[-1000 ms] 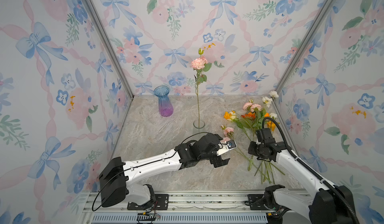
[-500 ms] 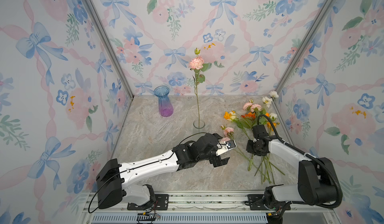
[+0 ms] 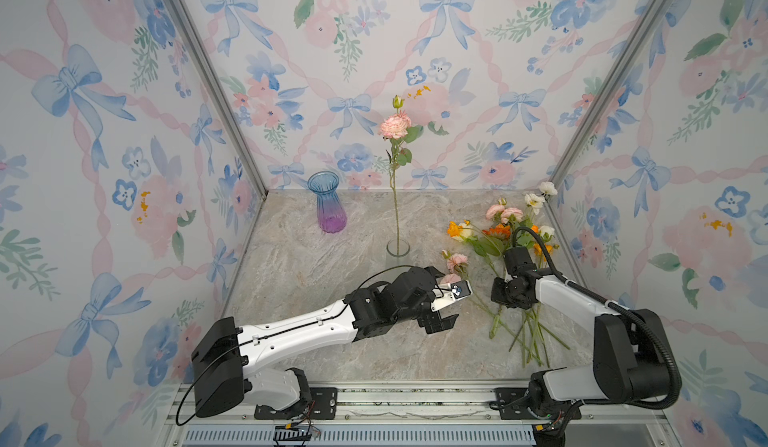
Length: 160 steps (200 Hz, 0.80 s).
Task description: Arrange the flowers into the vase
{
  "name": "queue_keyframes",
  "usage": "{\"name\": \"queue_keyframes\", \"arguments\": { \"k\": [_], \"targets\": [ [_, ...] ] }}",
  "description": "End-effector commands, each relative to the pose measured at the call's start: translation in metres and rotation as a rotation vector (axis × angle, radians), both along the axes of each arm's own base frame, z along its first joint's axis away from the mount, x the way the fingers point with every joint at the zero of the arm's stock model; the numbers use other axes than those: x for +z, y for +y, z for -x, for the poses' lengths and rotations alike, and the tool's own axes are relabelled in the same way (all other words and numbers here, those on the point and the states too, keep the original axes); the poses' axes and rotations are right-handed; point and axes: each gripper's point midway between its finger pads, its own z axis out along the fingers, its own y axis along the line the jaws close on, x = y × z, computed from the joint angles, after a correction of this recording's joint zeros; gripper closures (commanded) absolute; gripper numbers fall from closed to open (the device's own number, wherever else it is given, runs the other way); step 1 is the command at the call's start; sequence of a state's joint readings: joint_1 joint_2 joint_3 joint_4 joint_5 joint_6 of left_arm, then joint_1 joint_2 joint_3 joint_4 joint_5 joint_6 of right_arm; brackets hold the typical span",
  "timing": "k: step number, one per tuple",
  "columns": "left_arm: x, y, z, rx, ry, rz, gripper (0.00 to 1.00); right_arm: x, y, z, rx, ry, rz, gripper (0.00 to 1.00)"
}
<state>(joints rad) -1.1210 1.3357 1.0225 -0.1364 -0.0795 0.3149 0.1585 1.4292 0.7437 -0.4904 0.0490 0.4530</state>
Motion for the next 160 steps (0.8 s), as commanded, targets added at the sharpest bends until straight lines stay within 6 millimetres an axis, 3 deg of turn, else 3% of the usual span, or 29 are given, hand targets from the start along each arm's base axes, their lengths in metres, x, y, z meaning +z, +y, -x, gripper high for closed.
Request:
{"name": "queue_keyframes", "arguments": {
  "k": [1,33,66,116,160],
  "targets": [
    [0.008,0.005,0.0,0.004,-0.028,0.014,0.02,0.007,0.006,-0.008,0.028,-0.019,-0.024,1.0],
    [0.01,0.007,-0.001,0.008,-0.037,0.015,0.02,0.03,0.008,-0.011,0.079,-0.082,0.018,1.0],
    [0.011,0.011,-0.006,0.032,-0.049,0.01,0.02,0.077,0.016,-0.013,0.132,-0.194,-0.011,1.0],
    [0.02,0.017,-0.01,0.05,-0.059,0.032,0.02,0.147,0.04,-0.01,0.202,-0.322,-0.166,1.0],
    [0.025,0.021,-0.013,0.065,-0.07,0.04,0.02,0.198,0.071,-0.013,0.26,-0.459,-0.417,1.0]
  ]
}}
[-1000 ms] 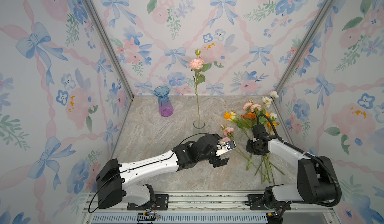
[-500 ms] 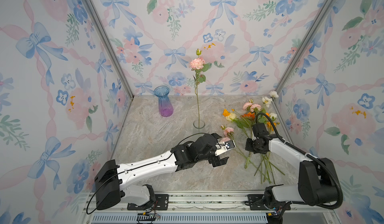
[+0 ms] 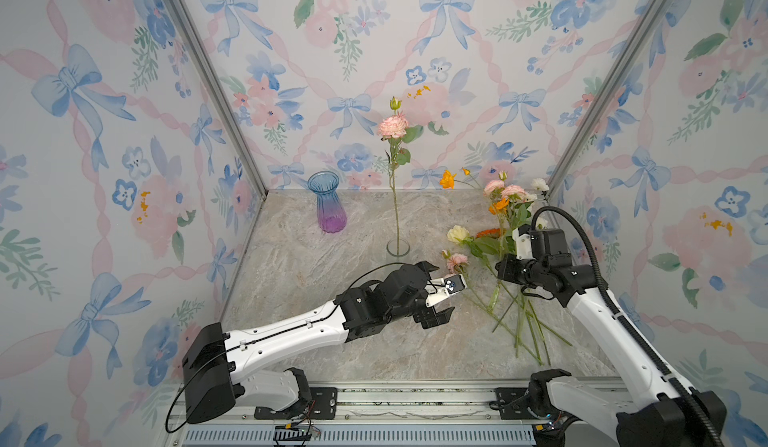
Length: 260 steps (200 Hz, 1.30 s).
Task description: Arrange the flowers into the vase
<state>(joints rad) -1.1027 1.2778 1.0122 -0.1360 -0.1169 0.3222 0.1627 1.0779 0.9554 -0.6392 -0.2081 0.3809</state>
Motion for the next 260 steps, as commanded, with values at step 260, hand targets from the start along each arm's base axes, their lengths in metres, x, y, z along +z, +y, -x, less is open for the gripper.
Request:
{"name": "queue_keyframes", "arguments": {
  "k": [260],
  "targets": [
    [0.043,0.034,-0.025,0.115,-0.067,0.125,0.02,0.204,0.033,0.015,0.209,-0.547,-0.465,1.0]
  ]
}}
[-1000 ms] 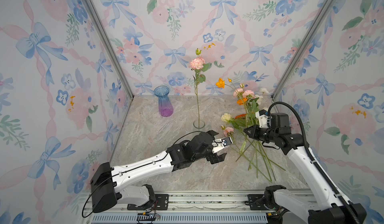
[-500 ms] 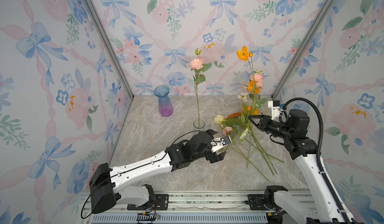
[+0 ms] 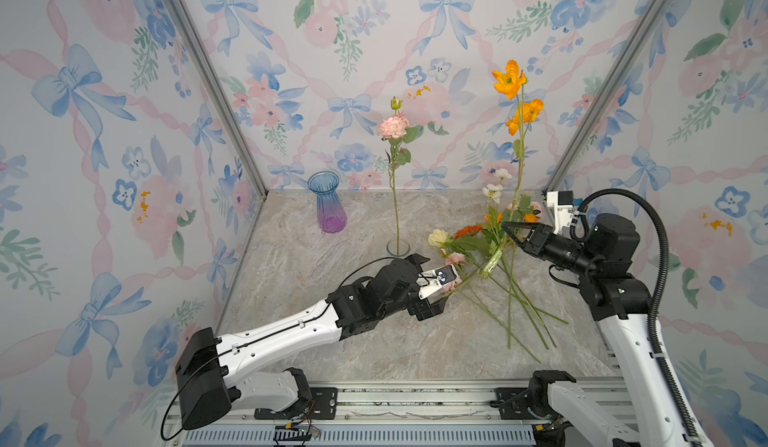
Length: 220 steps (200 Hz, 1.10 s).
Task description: Arrange the flowers into the vase
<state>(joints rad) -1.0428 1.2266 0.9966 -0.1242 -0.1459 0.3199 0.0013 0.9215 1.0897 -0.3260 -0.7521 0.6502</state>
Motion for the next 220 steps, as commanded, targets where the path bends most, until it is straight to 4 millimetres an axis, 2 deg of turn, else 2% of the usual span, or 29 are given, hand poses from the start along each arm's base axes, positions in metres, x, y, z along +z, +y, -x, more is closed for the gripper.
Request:
{"name": "queue_keyframes", "arguments": {
  "k": [1,22,44,88,117,133,172,195,220],
  "targets": [
    [0.029,0.013,-0.004,0.029,-0.04,0.09,0.02,0.022,0.0,0.003,-0.025,-0.137,0.049,1.0],
    [0.053,0.033,-0.01,0.081,-0.074,0.152,0.02,0.02,0.006,0.003,-0.075,-0.202,0.12,1.0],
    [0.071,0.061,-0.011,0.146,-0.087,0.229,0.02,0.021,0.025,0.003,-0.076,-0.265,0.185,1.0],
    [0.061,0.117,-0.009,0.274,-0.075,0.342,0.02,0.031,0.078,-0.005,-0.024,-0.394,0.301,1.0],
    [0.064,0.142,-0.008,0.341,-0.098,0.399,0.02,0.042,0.113,-0.014,-0.046,-0.534,0.325,1.0],
    [0.064,0.146,-0.007,0.343,-0.092,0.423,0.02,0.046,0.136,-0.019,-0.056,-0.6,0.349,1.0],
    [0.062,0.141,-0.004,0.301,-0.073,0.433,0.02,0.05,0.189,-0.029,-0.053,-0.705,0.382,1.0],
    [0.061,0.141,-0.005,0.304,-0.073,0.433,0.02,0.05,0.207,-0.036,-0.081,-0.751,0.362,1.0],
    [0.059,0.138,-0.006,0.296,-0.064,0.427,0.02,0.035,0.226,-0.047,-0.061,-0.748,0.383,1.0]
  ]
}}
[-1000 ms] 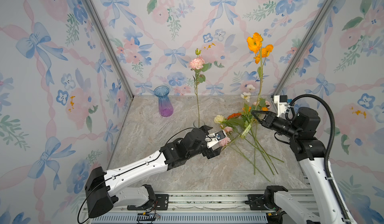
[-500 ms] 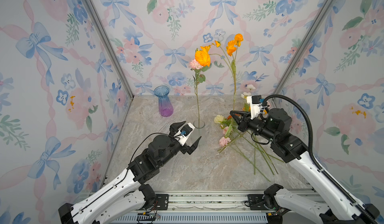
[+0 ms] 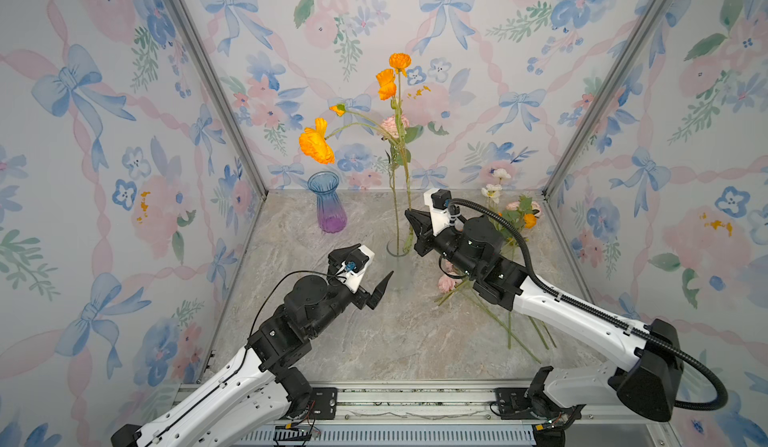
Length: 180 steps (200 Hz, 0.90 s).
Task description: Arrange the flowers into the vase
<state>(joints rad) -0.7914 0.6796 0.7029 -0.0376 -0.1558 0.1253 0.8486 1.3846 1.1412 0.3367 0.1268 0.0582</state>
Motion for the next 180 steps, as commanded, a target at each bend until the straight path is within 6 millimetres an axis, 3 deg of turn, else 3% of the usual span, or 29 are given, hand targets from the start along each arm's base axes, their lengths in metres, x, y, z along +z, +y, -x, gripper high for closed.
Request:
{"name": "queue_keyframes", "arguments": {
  "k": [1,67,180],
  "targets": [
    [-0.002,-0.003,-0.001,-0.014,0.009,0.023,0.02,0.036,0.008,-0.008,-0.033,-0.117,-0.067,1.0],
    [-0.001,0.0,-0.003,-0.006,0.008,0.024,0.02,-0.011,0.049,-0.002,0.018,-0.173,0.15,1.0],
    [-0.003,0.0,-0.006,-0.015,0.02,0.025,0.02,-0.06,0.04,-0.004,-0.022,-0.185,0.27,1.0]
  ]
}}
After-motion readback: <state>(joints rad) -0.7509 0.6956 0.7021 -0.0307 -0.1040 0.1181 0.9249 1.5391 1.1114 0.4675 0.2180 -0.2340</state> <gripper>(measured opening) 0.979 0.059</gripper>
